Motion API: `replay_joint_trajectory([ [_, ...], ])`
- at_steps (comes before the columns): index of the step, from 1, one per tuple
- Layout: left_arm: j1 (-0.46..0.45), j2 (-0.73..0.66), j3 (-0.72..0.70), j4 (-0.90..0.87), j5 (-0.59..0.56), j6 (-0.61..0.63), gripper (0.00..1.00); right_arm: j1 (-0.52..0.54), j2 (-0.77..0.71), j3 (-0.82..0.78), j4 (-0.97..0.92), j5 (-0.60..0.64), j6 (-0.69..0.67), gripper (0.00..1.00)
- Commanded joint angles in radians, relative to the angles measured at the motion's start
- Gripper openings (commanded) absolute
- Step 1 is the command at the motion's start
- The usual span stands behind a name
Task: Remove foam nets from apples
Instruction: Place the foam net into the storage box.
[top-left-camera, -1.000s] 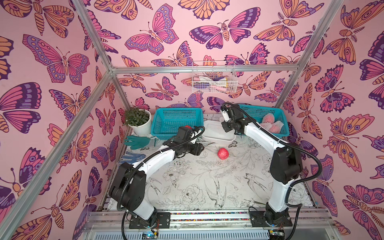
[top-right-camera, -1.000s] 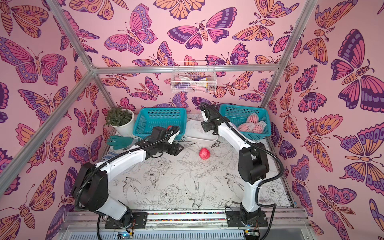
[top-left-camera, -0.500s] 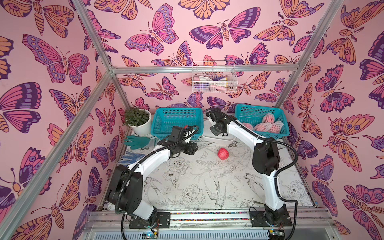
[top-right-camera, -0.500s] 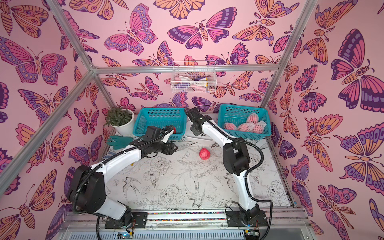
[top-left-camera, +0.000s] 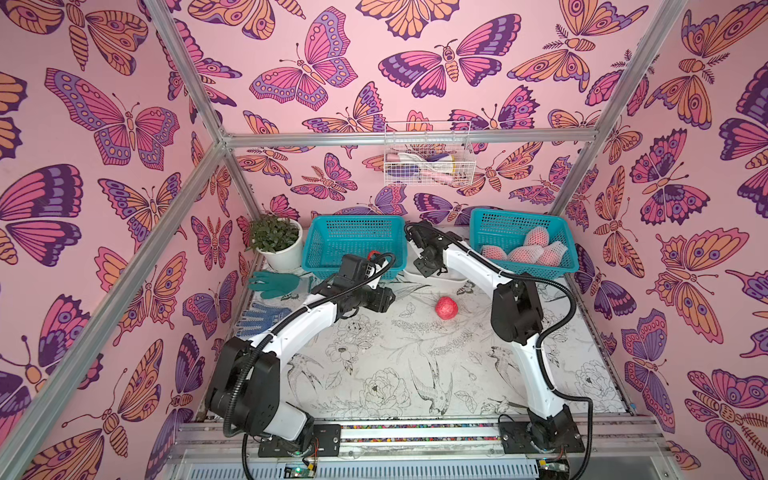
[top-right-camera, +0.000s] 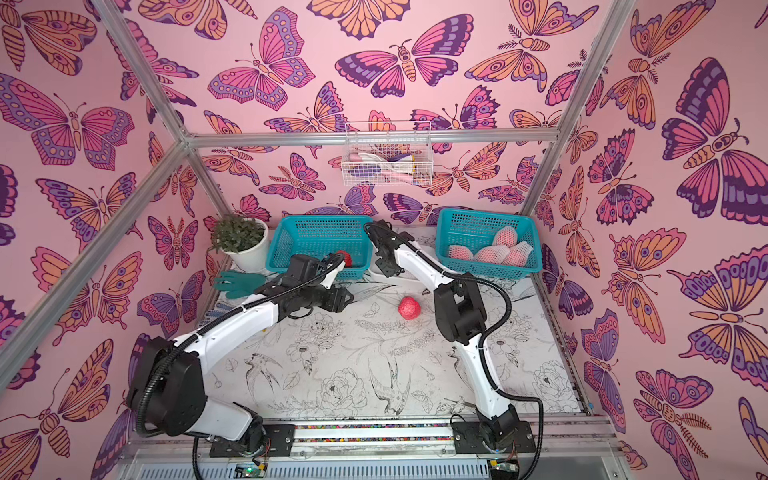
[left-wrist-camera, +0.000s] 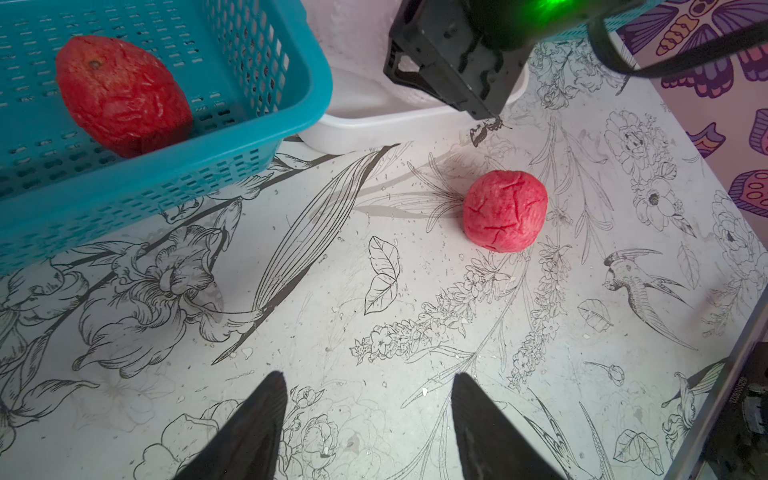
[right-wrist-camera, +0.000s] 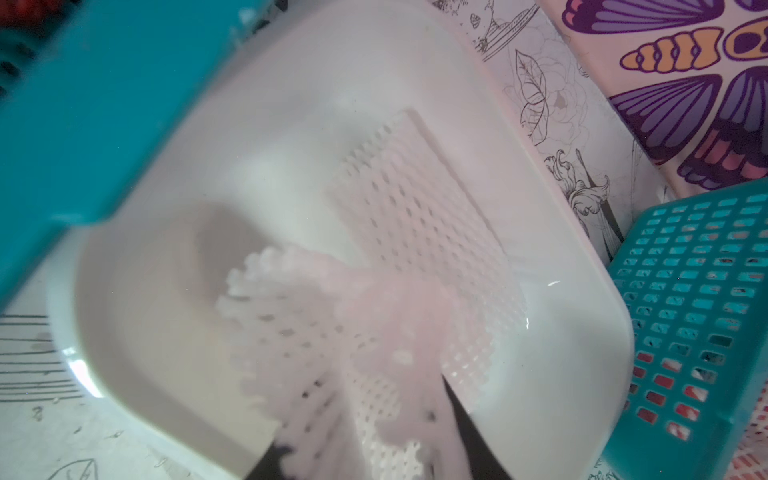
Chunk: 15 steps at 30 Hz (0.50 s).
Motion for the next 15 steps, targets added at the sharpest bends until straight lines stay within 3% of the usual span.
replay_joint_trajectory([
  [1,0.002,-0.023,-0.021,-0.019,-0.002,-0.017,0.66,0.016,-0.076,0.011,-0.037,-0.029,-0.011,0.49],
  [7,-0.01,-0.04,-0.022,-0.025,-0.003,-0.021,0.65,0.018,-0.111,-0.011,-0.071,-0.089,-0.018,0.59],
  [15,-0.014,-0.063,-0.036,-0.031,-0.015,-0.022,0.65,0.019,-0.189,-0.08,-0.036,-0.15,-0.014,0.67],
])
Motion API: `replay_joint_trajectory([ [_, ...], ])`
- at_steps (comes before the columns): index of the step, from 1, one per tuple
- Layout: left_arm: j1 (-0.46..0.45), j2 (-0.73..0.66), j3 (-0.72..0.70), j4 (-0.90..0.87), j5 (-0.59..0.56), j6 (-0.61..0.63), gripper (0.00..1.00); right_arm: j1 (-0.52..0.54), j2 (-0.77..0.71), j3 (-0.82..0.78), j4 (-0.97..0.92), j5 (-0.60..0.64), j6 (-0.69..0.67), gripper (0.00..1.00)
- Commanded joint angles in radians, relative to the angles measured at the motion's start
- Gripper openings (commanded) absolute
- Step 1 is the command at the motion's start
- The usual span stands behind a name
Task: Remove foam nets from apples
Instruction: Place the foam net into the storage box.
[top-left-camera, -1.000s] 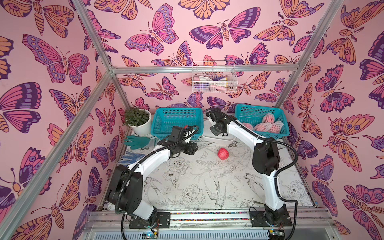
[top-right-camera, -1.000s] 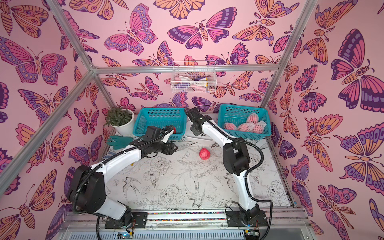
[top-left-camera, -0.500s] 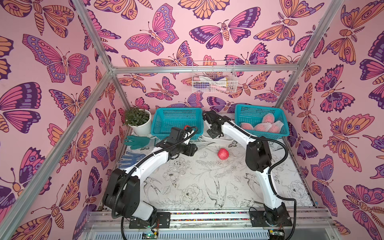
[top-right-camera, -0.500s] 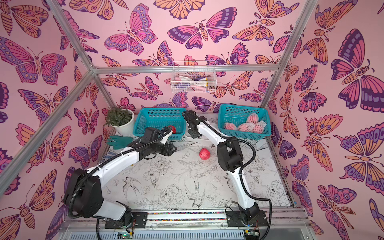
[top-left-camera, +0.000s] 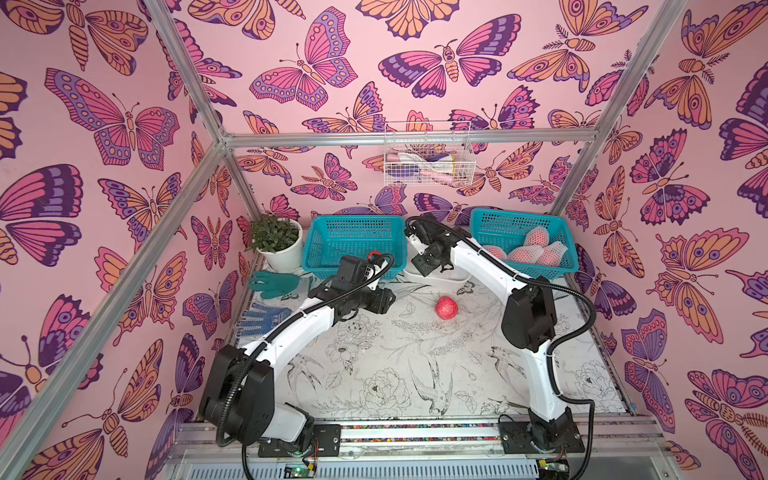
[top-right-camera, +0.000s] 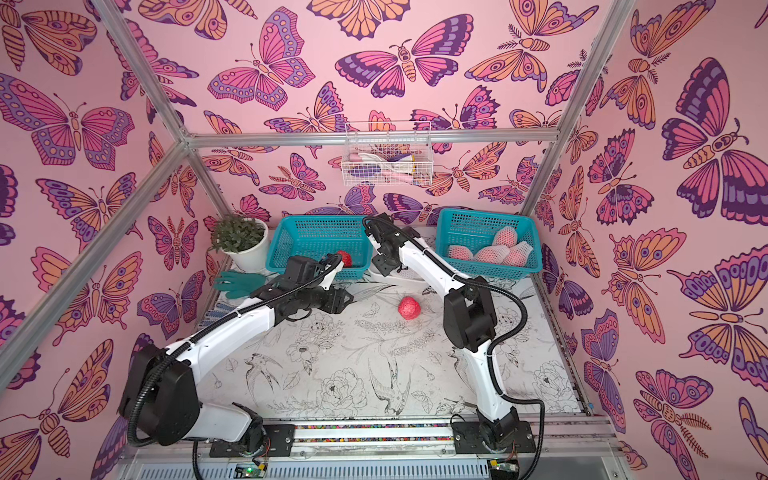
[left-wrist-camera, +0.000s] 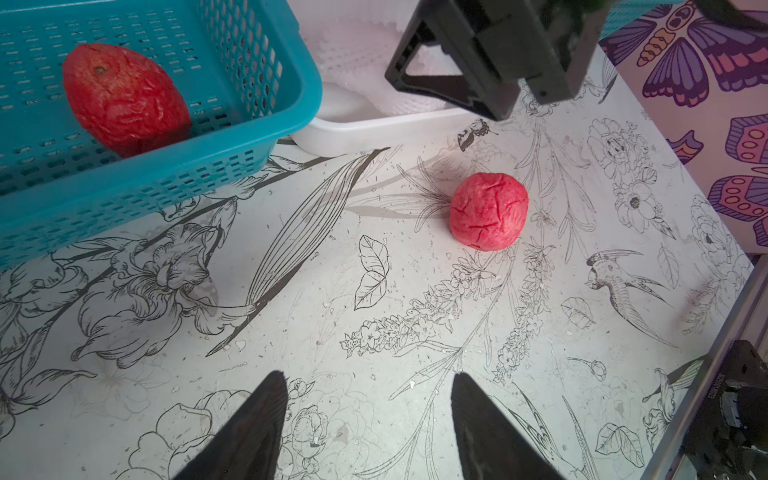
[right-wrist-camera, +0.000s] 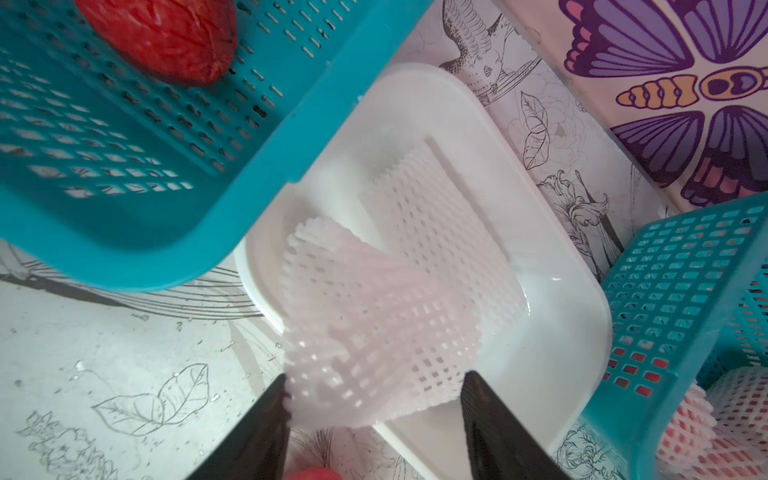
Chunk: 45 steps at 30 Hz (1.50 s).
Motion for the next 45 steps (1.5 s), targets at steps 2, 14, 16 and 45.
replay_joint_trajectory([
  [2,-0.005,-0.015,-0.016,-0.027,-0.013,-0.005,0.66,0.0,-0.064,-0.041,0.022,-0.037,-0.006,0.64],
  [14,-0.008,0.015,0.011,-0.033,-0.008,0.006,0.65,-0.04,0.073,0.023,0.039,-0.11,0.045,0.11],
  [16,-0.011,0.02,0.021,-0.043,-0.01,0.011,0.66,-0.042,0.107,0.049,0.02,-0.111,0.056,0.11],
  [45,-0.282,0.065,0.13,-0.132,-0.08,0.063,0.73,-0.099,-0.134,-0.037,0.015,-0.073,0.11,0.51],
])
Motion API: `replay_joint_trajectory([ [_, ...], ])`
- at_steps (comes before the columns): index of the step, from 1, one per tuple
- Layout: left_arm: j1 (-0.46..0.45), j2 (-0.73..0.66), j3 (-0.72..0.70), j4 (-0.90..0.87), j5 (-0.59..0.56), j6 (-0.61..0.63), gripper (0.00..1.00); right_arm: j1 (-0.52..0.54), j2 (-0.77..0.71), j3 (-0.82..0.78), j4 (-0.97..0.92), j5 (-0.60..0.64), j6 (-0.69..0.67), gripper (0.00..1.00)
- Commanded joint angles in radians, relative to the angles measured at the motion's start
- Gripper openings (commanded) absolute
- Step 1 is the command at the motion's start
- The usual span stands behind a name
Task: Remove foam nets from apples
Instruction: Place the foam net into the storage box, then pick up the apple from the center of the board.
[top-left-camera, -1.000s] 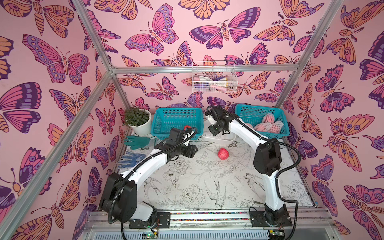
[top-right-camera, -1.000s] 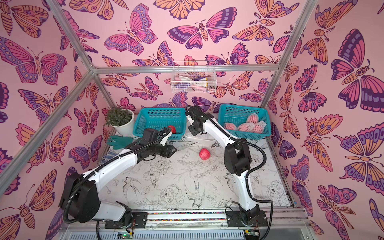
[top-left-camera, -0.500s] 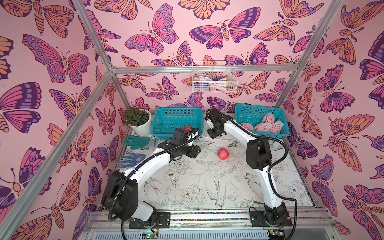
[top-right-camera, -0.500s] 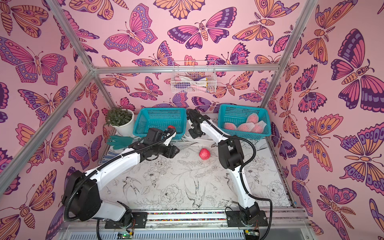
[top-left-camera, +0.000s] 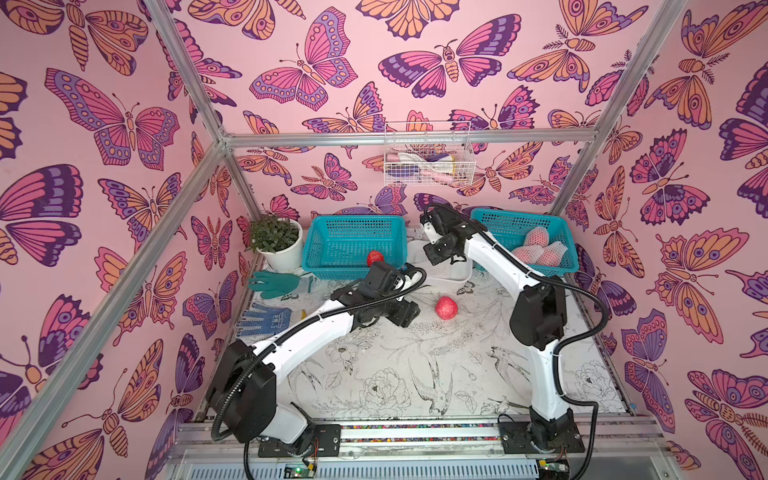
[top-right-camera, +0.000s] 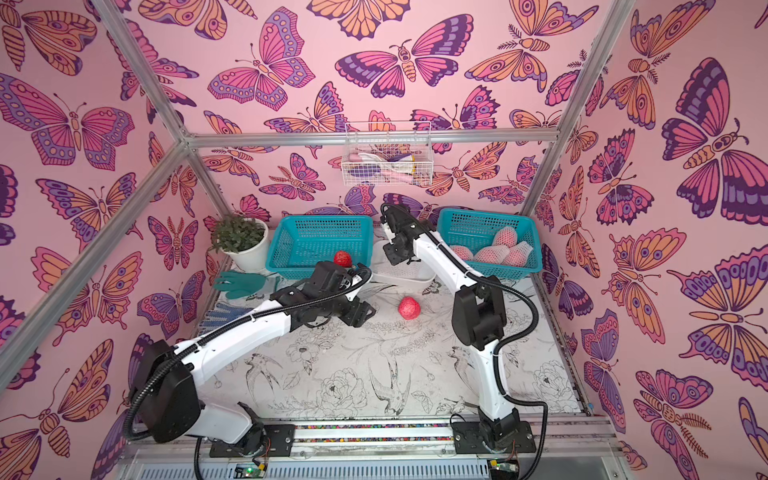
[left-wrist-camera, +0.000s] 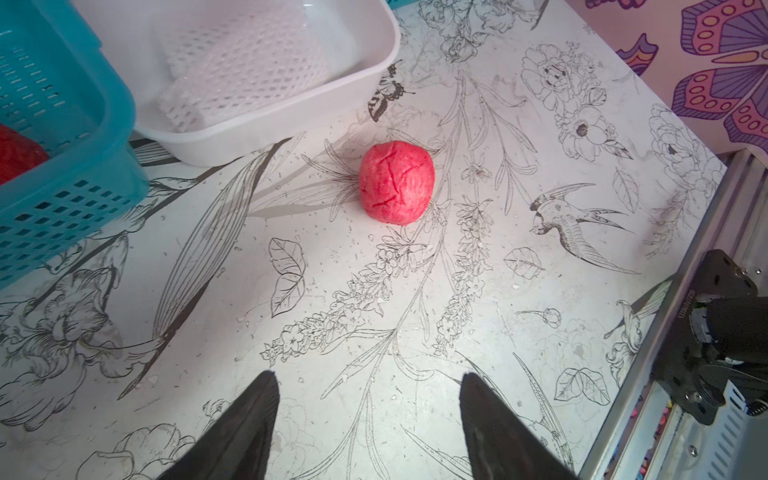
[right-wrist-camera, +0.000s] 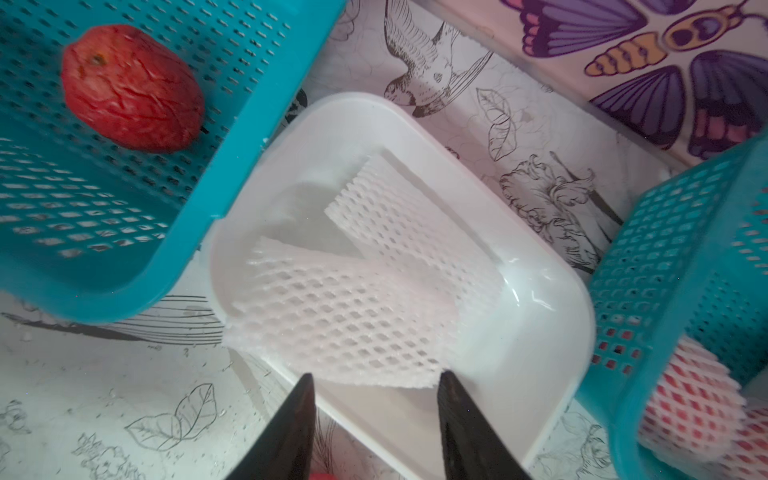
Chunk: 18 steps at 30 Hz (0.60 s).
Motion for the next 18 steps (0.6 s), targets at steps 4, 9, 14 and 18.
replay_joint_trajectory([
  [4,-0.08,0.1,0.074,-0.044,0.015,0.053,0.76,-0.053,-0.248,-0.18,0.041,0.009,0.048,0.54],
  [9,-0.093,0.26,0.197,-0.08,0.048,0.104,0.77,-0.159,-0.472,-0.425,0.109,-0.012,0.088,0.59],
  [14,-0.097,0.438,0.36,-0.152,0.067,0.142,0.77,-0.25,-0.657,-0.62,0.123,-0.003,0.083,0.66],
  [18,-0.095,0.543,0.461,-0.193,0.103,0.153,0.78,-0.307,-0.731,-0.723,0.129,-0.002,0.087,0.69],
])
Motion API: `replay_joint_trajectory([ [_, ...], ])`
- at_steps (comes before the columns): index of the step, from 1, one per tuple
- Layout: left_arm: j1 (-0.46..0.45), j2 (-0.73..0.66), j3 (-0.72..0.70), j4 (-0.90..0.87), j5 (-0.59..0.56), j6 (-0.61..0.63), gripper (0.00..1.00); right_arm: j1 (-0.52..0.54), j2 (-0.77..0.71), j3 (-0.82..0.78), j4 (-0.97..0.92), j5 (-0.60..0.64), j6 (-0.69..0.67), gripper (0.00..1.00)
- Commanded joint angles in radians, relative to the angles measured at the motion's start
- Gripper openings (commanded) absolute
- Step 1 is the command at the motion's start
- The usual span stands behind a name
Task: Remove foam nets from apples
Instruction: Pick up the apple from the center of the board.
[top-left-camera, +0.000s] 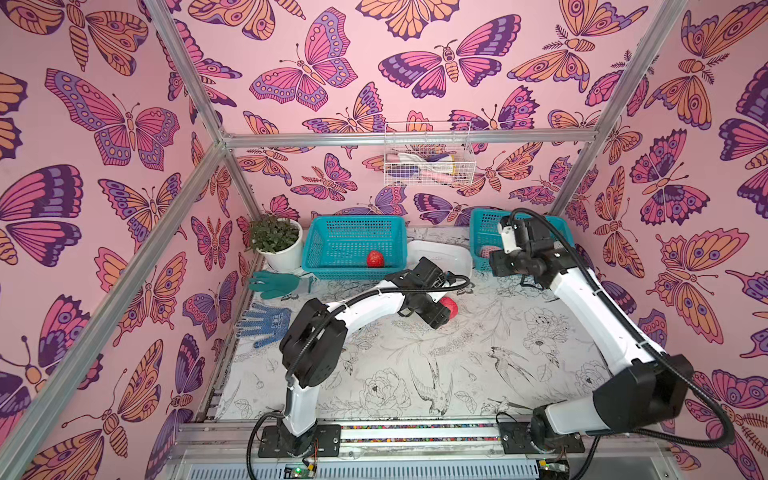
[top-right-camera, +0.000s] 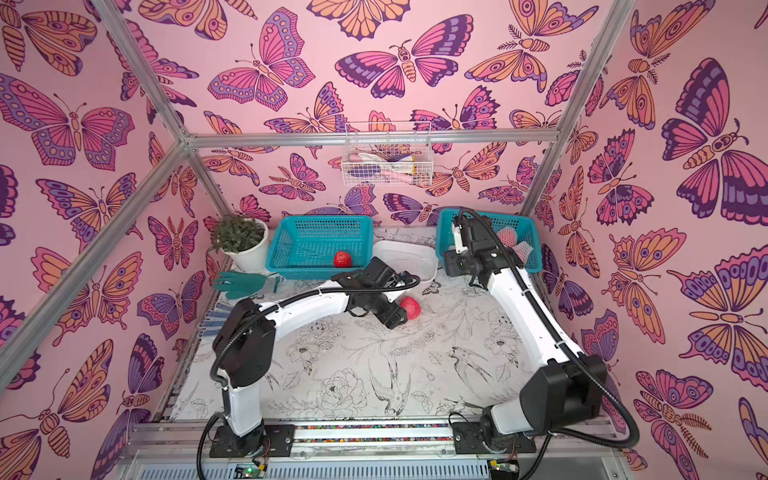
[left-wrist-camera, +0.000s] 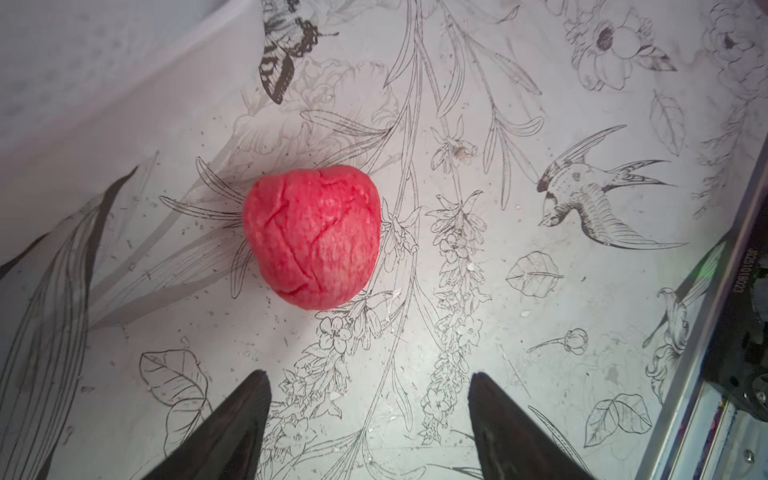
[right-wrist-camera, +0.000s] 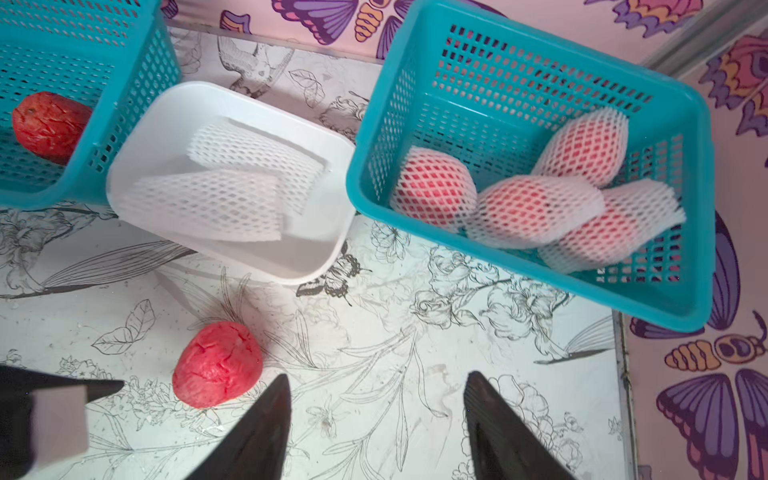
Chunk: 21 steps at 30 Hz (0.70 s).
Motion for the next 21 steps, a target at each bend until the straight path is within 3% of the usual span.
replay_joint_trajectory([
  [1,-0.004,0.066,0.077,-0.081,0.052,0.037,0.78,-0.036,-0.032,-0.063,0.012,-0.003,0.016,0.69],
  [14,0.031,0.324,0.353,-0.204,0.072,0.014,0.79,-0.058,-0.005,-0.083,0.043,-0.046,0.062,0.72],
  [21,0.037,0.373,0.418,-0.212,0.09,0.017,0.79,-0.058,0.03,-0.073,0.058,-0.067,0.064,0.73],
])
